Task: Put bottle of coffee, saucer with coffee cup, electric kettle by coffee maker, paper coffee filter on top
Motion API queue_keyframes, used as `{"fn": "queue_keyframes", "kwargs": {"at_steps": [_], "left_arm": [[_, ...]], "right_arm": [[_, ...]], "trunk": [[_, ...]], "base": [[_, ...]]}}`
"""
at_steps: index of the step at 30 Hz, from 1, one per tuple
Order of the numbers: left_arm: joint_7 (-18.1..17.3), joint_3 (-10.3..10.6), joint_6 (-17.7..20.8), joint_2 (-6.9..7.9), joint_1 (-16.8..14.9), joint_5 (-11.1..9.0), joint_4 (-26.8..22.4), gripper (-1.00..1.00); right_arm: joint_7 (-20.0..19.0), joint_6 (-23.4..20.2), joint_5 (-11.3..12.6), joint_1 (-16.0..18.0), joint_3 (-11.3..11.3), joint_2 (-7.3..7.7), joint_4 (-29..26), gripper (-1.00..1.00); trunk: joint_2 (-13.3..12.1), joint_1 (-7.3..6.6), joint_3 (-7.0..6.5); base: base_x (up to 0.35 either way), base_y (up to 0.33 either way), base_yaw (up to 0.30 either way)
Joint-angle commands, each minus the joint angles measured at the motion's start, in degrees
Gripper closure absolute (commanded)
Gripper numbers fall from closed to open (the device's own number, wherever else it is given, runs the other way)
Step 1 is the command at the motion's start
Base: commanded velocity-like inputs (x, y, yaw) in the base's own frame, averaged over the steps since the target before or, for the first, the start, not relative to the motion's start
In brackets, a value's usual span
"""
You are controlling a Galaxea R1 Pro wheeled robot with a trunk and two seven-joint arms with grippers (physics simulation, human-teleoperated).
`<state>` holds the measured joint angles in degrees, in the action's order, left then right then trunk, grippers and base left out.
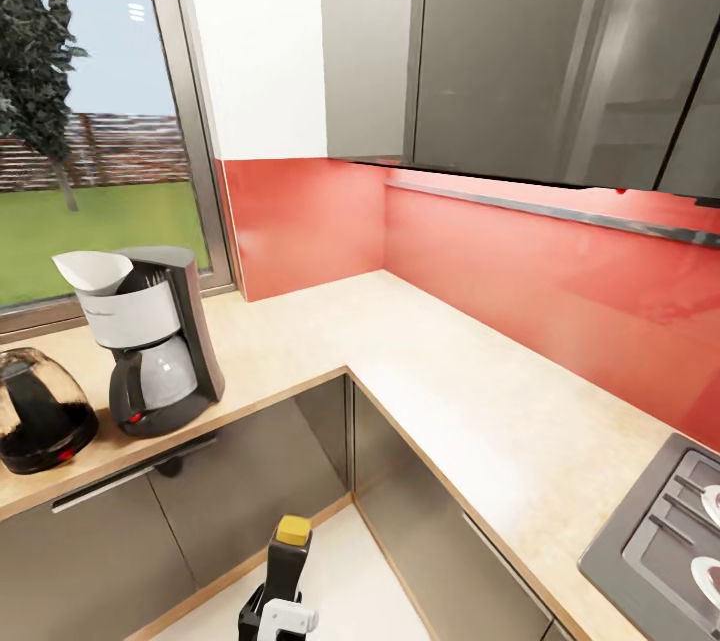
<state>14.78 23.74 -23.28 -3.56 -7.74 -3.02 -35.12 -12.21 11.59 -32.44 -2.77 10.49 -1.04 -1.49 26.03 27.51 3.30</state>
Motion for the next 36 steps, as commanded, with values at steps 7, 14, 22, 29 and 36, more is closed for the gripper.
{"fn": "queue_keyframes", "kwargs": {"at_steps": [7,14,22,29,36], "left_arm": [[0.52,0.43,-0.18,0.05,-0.08,-0.23,-0.02,1.00],[0.50,0.94,0.57,-0.24,-0.72,-0.19,-12.32,1.00],[0.21,1.16,1.31,-1.83,-1.67,-0.18,-20.62,1.00],[0.52,1.05,7.46,-3.77,-8.16,-0.23,-22.45,1.00],[2.74,1.07,11.21,-6.44,-15.75,-0.30,-22.82,1.00]], "right_arm": [[-0.26,0.01,-0.26,-0.04,0.73,0.15,-0.18,-1.00],[-0.18,-0.01,-0.29,-0.04,0.67,0.44,-0.25,-1.00],[-0.09,-0.01,-0.26,-0.04,0.83,1.53,-0.26,-1.00],[-0.09,0.00,-0.33,-0.04,0.85,1.63,-0.27,-1.00],[-0.09,0.01,-0.32,-0.04,0.83,1.63,-0.26,-1.00]], "trunk": [[0.10,0.03,0.10],[0.10,0.03,0.10],[0.10,0.03,0.10],[0.10,0.03,0.10],[0.10,0.03,0.10]], "base": [[0.001,0.001,0.000],[0.000,0.000,0.020],[0.000,0.000,0.230],[0.000,0.000,0.199],[0.000,0.000,0.227]]}}
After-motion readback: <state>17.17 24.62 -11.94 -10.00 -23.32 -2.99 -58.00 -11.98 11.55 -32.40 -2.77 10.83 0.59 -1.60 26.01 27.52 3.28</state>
